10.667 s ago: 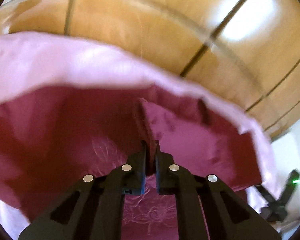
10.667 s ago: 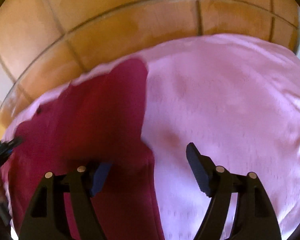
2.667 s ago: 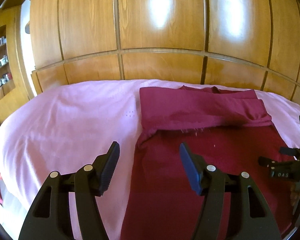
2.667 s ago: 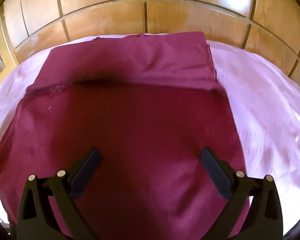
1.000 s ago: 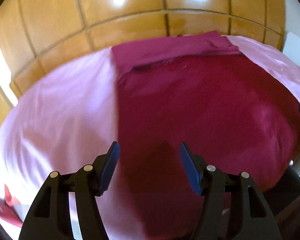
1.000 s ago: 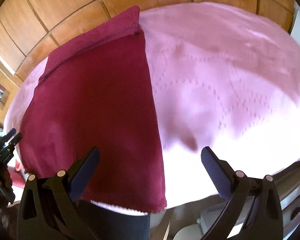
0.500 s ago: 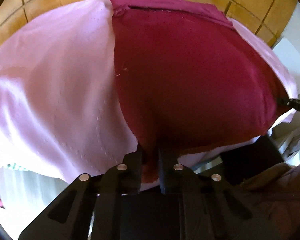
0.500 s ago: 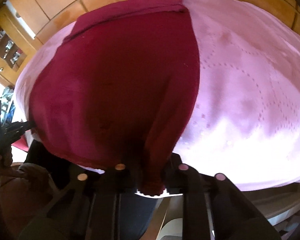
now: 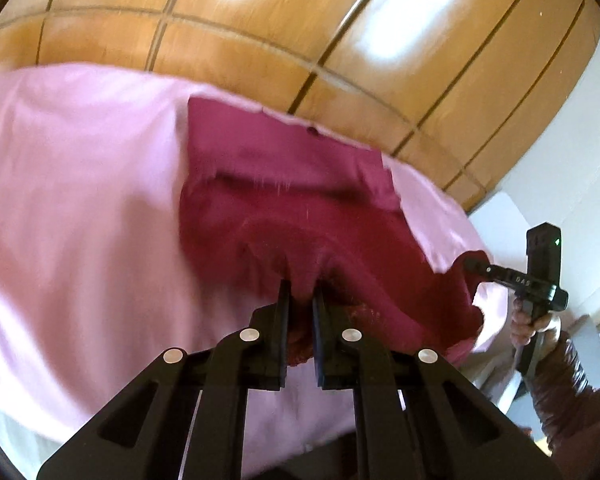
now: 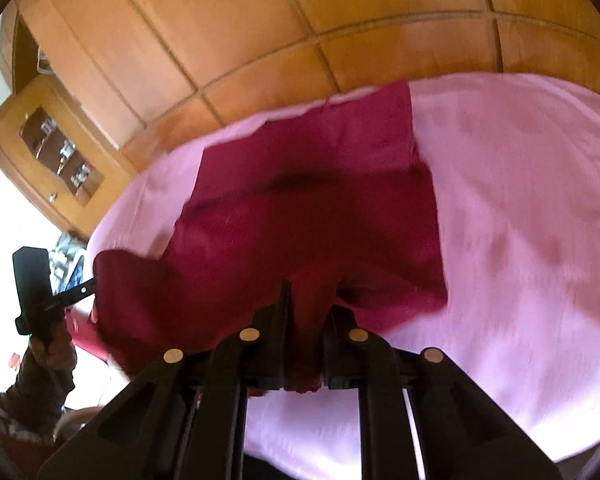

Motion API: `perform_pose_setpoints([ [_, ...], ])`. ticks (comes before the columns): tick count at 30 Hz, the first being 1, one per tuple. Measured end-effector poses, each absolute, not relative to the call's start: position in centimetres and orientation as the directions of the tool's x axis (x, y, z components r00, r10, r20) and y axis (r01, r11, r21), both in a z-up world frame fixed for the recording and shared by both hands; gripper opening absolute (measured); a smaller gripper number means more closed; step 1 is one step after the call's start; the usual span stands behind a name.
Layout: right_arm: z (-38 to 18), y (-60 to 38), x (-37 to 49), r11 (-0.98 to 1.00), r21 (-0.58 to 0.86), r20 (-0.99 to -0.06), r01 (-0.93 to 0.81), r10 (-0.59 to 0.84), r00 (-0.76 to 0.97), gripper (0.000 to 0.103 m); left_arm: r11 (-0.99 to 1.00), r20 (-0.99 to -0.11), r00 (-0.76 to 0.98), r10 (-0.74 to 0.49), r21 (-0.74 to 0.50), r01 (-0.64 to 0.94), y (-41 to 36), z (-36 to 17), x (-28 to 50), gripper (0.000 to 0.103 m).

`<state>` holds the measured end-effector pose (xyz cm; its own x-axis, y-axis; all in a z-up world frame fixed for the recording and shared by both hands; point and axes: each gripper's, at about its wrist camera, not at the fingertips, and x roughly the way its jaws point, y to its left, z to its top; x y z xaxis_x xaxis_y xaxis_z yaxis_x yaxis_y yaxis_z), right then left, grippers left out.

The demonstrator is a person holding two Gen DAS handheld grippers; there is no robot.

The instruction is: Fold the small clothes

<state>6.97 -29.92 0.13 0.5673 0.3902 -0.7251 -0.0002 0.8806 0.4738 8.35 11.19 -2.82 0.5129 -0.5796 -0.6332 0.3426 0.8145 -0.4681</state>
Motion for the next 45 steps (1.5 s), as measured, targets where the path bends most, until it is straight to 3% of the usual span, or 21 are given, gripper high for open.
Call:
perform_pose_setpoints([
  [7,-1.7,-33.6,14.0,0.873,0.476,-0.736,0.106,0.33,0.591,0.011,0.847,-0.627,0.593,-0.504,-0.492,0.2,11.6,-2.3,17.1,0.009],
  [8,-2.0,-34.0,14.9,0.871,0.476,-0.741,0.123,0.322,0.59,0.014,0.842,-0.613,0.615,-0.495,-0.514,0.165,12.1,-2.1,18.4,0.014],
  [9,-2.2,-34.3,15.5,0.868,0.477,-0.742,0.137,0.314,0.592,0.029,0.831,-0.606,0.616,-0.504,-0.535,0.154,12.7,-2.2,18.9,0.034],
  [10,-2.3,-34.5,15.9,0.865,0.482,-0.739,0.144,0.313,0.596,0.043,0.823,-0.604,0.62,-0.5,-0.554,0.124,13.3,-2.2,19.5,0.047],
  [11,-2.4,-34.9,16.2,0.855,0.496,-0.729,0.153,0.315,0.608,0.071,0.821,-0.597,0.649,-0.472,-0.565,0.077,14.1,-2.3,19.6,0.063],
  [12,-2.3,-35.1,15.9,0.848,0.505,-0.719,0.161,0.31,0.622,0.084,0.823,-0.586,0.675,-0.448,-0.566,0.054,14.7,-2.3,19.4,0.065],
  [17,-2.9,-36.9,13.1,0.835,0.52,-0.705,0.179,0.301,0.642,0.09,0.856,-0.647,0.616,-0.449,-0.51,0.089,15.0,-4.9,16.7,0.065],
  [20,-4.8,-36.7,11.1,0.859,0.477,-0.749,0.189,0.284,0.598,0.09,0.881,-0.688,0.576,-0.442,-0.454,0.134,13.6,-7.1,14.7,0.065],
  [22,-6.4,-36.1,10.4,0.867,0.457,-0.777,0.198,0.281,0.564,0.084,0.909,-0.72,0.564,-0.405,-0.385,0.161,12.3,-8.3,14.0,0.061],
  [24,-7.8,-35.3,10.4,0.879,0.432,-0.8,0.203,0.269,0.536,0.061,0.913,-0.734,0.545,-0.404,-0.36,0.193,11.1,-9.1,14.3,0.03],
  [28,-8.5,-34.3,11.1,0.902,0.371,-0.827,0.221,0.213,0.52,0.04,0.921,-0.75,0.535,-0.389,-0.314,0.23,9.5,-9.1,15.0,0.015],
  [29,-8.3,-34.3,11.2,0.899,0.376,-0.827,0.225,0.216,0.519,0.027,0.92,-0.749,0.534,-0.392,-0.319,0.229,9.7,-8.9,15.0,0.014],
  [30,-8.1,-34.5,11.0,0.896,0.385,-0.825,0.222,0.226,0.519,0.021,0.916,-0.746,0.532,-0.401,-0.327,0.232,9.9,-8.8,14.8,0.013],
  [45,-6.1,-31.4,0.1,0.92,0.38,-0.862,0.098,0.313,0.4,0.017,0.869,-0.756,0.429,-0.495,-0.415,0.27,14.5,-8.7,5.9,0.012],
])
